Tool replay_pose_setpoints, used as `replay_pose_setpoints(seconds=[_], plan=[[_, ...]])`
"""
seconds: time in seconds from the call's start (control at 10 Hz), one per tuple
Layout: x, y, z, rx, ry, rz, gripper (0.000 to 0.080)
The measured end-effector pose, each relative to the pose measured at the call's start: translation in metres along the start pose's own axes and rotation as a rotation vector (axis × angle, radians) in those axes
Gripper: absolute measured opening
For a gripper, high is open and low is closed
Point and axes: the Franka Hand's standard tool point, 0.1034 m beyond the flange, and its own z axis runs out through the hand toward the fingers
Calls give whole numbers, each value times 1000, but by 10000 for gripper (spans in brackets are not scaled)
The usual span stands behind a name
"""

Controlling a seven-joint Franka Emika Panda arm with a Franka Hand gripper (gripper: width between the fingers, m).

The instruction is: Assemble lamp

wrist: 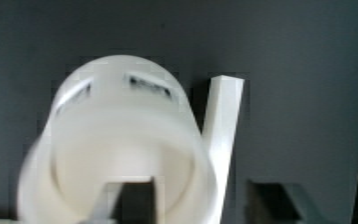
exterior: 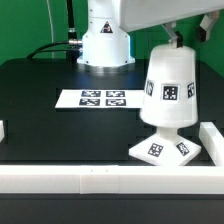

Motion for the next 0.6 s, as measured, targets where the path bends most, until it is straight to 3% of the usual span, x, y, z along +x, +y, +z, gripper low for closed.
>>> replay_pose_setpoints(seconds=[0.1,0.2,0.3,0.4,0.6], plan=[[0,0,0,0,0,0,368],[0,0,0,0,-1,0,551],[-1,0,-1,0,-2,0,651],[-5,-1,-6,-8,-25,-5,651],[-11,-10,-24,-70,-82,-40,698]])
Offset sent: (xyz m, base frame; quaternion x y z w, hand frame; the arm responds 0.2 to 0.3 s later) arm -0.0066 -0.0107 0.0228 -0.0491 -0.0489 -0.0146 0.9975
